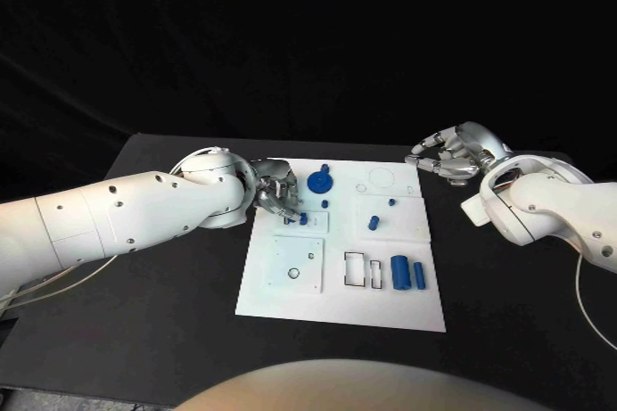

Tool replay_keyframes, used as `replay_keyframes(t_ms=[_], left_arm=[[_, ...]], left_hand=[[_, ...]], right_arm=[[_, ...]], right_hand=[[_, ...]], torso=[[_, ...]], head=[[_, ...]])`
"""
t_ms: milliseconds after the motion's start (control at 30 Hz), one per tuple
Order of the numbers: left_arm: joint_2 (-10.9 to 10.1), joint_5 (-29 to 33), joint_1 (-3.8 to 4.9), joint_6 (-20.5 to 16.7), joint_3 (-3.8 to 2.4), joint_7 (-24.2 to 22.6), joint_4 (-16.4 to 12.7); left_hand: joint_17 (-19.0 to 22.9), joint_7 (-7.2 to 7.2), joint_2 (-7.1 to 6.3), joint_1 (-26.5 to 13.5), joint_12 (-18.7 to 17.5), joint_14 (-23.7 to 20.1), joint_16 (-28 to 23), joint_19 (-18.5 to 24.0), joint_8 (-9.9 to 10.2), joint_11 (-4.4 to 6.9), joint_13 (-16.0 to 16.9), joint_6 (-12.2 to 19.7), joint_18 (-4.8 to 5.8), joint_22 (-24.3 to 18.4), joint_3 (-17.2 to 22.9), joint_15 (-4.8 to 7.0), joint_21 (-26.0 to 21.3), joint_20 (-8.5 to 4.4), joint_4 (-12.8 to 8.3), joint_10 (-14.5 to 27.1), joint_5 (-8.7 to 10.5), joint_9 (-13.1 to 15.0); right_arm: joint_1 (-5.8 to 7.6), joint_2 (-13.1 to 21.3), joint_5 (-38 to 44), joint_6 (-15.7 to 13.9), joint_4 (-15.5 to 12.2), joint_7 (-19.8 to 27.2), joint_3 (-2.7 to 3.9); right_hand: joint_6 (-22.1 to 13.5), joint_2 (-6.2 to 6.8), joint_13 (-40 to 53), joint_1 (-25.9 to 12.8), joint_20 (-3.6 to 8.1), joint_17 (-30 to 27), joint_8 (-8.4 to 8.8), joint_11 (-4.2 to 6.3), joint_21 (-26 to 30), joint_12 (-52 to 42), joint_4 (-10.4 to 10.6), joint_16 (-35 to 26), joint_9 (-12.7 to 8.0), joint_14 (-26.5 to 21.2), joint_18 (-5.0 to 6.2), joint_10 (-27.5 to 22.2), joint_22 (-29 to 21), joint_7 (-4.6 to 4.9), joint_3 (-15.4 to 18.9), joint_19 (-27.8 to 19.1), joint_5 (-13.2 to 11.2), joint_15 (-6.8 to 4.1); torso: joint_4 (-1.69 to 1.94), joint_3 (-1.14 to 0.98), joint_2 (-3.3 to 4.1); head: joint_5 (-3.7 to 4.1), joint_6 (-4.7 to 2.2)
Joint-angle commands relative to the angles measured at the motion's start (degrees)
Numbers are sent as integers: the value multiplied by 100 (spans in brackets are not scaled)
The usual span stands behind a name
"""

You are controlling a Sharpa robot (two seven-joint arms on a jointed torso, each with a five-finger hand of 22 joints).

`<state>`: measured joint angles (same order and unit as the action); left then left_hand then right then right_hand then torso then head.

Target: Assemble the parts on the task board

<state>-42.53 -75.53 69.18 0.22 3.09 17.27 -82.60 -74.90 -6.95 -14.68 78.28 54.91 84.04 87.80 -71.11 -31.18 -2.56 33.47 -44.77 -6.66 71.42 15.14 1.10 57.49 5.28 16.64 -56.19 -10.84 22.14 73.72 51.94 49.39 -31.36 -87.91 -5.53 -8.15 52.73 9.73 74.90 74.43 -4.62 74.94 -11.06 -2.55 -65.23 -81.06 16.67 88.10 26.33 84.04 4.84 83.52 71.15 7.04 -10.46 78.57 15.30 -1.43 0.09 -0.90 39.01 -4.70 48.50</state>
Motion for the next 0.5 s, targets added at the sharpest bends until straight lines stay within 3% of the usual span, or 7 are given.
replay_keyframes(t_ms=[33, 500], left_arm=[[31, -83, -4, 110, -3, 236, -2], [50, 95, -8, 344, -5, 312, 6]], left_hand=[[-1063, 5, 20, -55, 27, 426, 32, -56, 36, 8, -6, -33, -52, 16, -44, -10, 41, 3, -5, -23, 39, -9], [-1070, -2, 143, 276, 46, 429, 38, -64, 184, 14, -72, -45, -51, 32, -66, -2, 12, -10, -80, 21, -24, -121]], right_arm=[[-4, -1, 32, 58, -5, 4, 0], [-5, -9, 33, 63, 0, -4, -1]], right_hand=[[-47, -2, 596, -48, 17, 910, -27, 19, 7, 11, -9, -32, 5, 455, 102, 3, 5, 0, -33, -5, -6, -21], [-47, -2, 596, -48, 17, 910, -27, 19, 7, 11, -9, -32, 5, 455, 102, 3, 5, 0, -33, -5, -6, -21]], torso=[[4, -1, -3], [7, 2, -5]], head=[[7, 9], [24, 37]])
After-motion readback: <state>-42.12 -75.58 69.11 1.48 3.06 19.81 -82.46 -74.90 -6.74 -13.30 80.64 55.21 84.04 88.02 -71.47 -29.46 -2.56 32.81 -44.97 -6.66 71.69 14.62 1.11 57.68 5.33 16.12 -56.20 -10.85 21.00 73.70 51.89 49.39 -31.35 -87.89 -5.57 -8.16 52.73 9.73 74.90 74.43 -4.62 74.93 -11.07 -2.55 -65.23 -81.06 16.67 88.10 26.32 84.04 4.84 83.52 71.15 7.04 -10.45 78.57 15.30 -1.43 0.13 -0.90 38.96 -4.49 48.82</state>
